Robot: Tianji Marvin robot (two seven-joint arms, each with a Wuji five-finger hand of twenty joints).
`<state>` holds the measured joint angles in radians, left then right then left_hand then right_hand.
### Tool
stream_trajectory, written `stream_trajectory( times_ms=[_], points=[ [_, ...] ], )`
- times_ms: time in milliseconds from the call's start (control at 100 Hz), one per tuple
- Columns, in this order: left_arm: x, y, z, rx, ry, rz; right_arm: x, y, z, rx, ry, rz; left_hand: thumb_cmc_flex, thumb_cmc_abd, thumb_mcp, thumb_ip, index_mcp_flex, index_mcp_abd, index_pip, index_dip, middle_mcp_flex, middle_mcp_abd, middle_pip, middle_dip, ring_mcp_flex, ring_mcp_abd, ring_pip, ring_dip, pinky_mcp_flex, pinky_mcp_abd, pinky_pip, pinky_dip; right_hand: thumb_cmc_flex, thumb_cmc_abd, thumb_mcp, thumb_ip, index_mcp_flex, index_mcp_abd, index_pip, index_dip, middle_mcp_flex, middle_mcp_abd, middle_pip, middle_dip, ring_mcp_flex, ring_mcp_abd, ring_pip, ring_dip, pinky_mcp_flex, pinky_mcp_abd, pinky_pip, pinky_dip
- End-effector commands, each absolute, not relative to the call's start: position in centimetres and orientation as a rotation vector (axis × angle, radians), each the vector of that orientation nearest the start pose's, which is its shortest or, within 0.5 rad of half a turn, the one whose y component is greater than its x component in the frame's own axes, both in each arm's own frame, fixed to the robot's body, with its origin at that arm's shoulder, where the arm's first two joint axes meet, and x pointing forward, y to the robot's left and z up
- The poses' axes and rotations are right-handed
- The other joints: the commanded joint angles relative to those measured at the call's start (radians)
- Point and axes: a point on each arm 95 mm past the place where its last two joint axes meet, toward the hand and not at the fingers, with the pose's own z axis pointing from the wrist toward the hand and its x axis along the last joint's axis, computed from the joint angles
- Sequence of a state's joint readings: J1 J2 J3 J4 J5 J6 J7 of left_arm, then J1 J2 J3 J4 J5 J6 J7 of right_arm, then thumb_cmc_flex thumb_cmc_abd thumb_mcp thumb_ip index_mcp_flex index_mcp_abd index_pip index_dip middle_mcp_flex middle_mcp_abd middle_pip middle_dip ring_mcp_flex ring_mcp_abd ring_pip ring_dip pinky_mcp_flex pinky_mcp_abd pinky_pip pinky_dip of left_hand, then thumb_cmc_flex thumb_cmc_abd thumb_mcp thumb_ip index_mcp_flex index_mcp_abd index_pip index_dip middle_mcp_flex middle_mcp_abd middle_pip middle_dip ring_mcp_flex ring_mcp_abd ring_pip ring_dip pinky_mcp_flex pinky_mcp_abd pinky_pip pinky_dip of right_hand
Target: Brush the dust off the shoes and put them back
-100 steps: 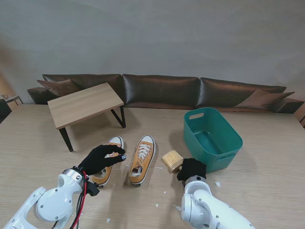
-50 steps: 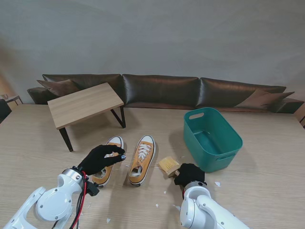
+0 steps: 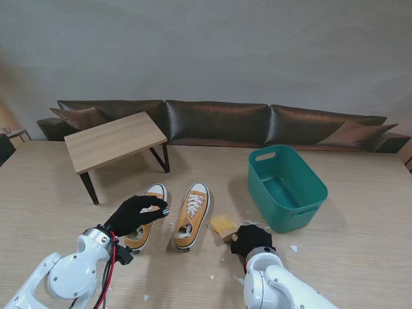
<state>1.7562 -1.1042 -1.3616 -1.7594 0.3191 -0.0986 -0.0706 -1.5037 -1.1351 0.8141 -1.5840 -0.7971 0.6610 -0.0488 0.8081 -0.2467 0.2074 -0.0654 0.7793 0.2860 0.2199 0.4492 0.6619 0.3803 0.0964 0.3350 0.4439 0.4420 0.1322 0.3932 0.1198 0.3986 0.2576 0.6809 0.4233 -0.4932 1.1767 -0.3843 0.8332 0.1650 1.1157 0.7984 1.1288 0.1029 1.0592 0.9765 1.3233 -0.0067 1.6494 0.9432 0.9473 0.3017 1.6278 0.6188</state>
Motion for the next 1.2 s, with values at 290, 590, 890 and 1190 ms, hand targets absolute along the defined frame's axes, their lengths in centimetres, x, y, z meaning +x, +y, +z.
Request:
stream_trajectory(
  times_ms=[290,590,890,1190],
  points=[
    [35.7,1.1,-31.4,-1.848,1.156,-1.965,35.6,7.8,-39.0,1.63,1.312,1.135,0.031,0.046,-0.035,0.039,0.025,0.009,-0.004,0.005,0.012,0.007,-0.001,0.005,-0.024,0.019,0.007,0.013,-0.019,-0.011,-0.034,0.017,-0.065,-0.324,0.331,0.258,0.294,-0.004,0.189,0.021,0.314,-0.106,0.127,0.02,0.0,-0.265,0.124,0.081,0.216,-0.174,0.199,0.036],
    [35.8,1.0,-31.6,-1.858,1.163,-1.955,35.3,7.8,-38.7,1.651,1.436,1.108,0.033,0.047,-0.038,0.04,0.028,0.012,-0.002,0.005,0.009,0.007,-0.002,0.005,-0.026,0.021,0.006,0.013,-0.022,-0.013,-0.035,0.017,-0.083,-0.169,0.24,0.231,0.236,0.06,0.167,0.064,0.309,-0.104,0.1,0.014,0.001,-0.257,0.117,0.077,0.21,-0.156,0.172,0.025],
    [35.8,1.1,-31.5,-1.852,1.161,-1.953,35.4,7.6,-38.6,1.552,1.562,1.092,0.036,0.05,-0.041,0.04,0.034,0.016,0.0,0.007,0.008,0.01,-0.002,0.004,-0.026,0.019,0.006,0.014,-0.022,-0.012,-0.035,0.017,-0.16,0.07,0.032,0.298,0.312,0.044,0.115,0.191,0.313,-0.117,0.125,0.038,0.0,-0.252,0.127,0.073,0.213,-0.154,0.188,0.028],
    [35.7,1.2,-31.6,-1.849,1.171,-1.941,35.8,7.0,-38.3,1.456,1.571,1.182,0.038,0.051,-0.043,0.041,0.035,0.016,0.0,0.007,0.008,0.009,-0.002,0.004,-0.025,0.02,0.006,0.014,-0.02,-0.012,-0.035,0.018,-0.166,0.052,0.078,0.322,0.414,0.009,0.081,0.198,0.319,-0.099,0.19,0.022,-0.001,-0.253,0.135,0.122,0.227,-0.199,0.262,0.046]
  ],
)
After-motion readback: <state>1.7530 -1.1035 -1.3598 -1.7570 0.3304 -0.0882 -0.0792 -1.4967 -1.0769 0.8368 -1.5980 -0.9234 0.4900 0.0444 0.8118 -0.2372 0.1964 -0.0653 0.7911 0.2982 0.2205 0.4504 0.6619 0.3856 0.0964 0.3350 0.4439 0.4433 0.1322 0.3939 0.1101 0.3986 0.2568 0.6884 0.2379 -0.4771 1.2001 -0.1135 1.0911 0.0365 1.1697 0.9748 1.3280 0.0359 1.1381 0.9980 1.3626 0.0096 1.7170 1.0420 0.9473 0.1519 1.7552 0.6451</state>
